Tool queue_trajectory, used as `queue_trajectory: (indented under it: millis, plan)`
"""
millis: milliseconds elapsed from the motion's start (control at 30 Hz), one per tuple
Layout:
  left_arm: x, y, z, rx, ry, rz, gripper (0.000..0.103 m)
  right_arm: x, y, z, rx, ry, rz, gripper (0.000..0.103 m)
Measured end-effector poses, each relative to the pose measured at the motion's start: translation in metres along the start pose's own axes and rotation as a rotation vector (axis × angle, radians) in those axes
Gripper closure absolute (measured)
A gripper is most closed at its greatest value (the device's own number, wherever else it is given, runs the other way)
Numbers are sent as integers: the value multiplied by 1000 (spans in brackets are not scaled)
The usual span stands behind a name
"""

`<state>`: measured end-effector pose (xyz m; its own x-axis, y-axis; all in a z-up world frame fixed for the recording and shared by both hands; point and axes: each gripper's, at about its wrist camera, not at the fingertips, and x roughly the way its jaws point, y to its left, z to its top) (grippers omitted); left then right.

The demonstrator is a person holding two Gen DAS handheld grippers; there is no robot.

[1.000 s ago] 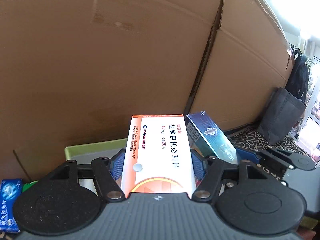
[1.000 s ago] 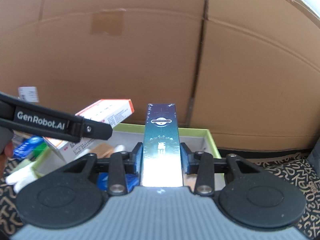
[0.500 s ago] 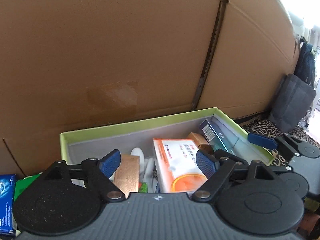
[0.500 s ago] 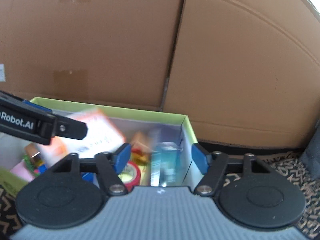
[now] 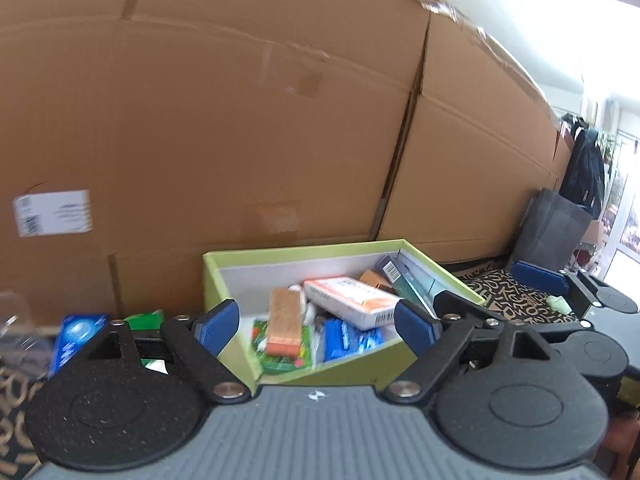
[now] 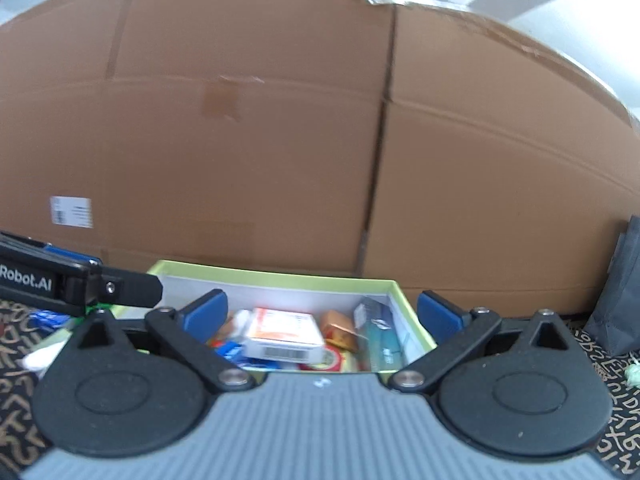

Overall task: Organize objects
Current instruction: 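Return both tools to the pile of items, then grasp the blue medicine box with the left tool while the right tool grasps the small green-grey box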

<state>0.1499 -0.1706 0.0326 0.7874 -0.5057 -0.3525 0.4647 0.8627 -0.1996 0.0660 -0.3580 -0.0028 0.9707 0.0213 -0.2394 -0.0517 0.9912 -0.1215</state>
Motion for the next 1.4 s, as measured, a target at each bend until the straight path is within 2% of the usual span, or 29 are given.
queue_trajectory:
  millis: [233,433,567,733,800,833,900,1000,1100,1267,1333,1367,1400]
  plan:
    - [-52,42,-46,-55,43,111,15,0,45,-18,-5,53,99,0]
    - [-81,103,-83,-230,121,242,15,4,102,-53,27,197,233,0]
    - [-95,134,-97,-284,150,329,15,12,138,-66,7,290,308,0]
    - [-114,159,-101,-328,133,379,15,20,164,-49,-16,258,346,3]
    - [-120,166,-102,-341,118,393,15,29,176,-42,-20,251,351,21]
    - [-123,169,-102,-346,112,398,15,34,182,-38,-18,249,361,25]
    - [-127,174,-103,-353,109,407,15,46,192,-33,-7,244,402,42]
    - [-129,181,-104,-359,114,406,15,69,209,-27,-1,240,425,48]
    - [-127,185,-103,-347,119,400,15,95,220,-27,-19,264,378,49]
    - [-107,191,-85,-305,105,390,15,122,221,-42,-10,356,328,50]
    - [-93,197,-74,-315,94,384,15,119,218,-44,3,350,328,57]
    - [-85,201,-69,-332,93,381,15,116,216,-44,8,345,332,70]
    - [-76,206,-63,-358,97,377,15,114,214,-45,11,344,335,74]
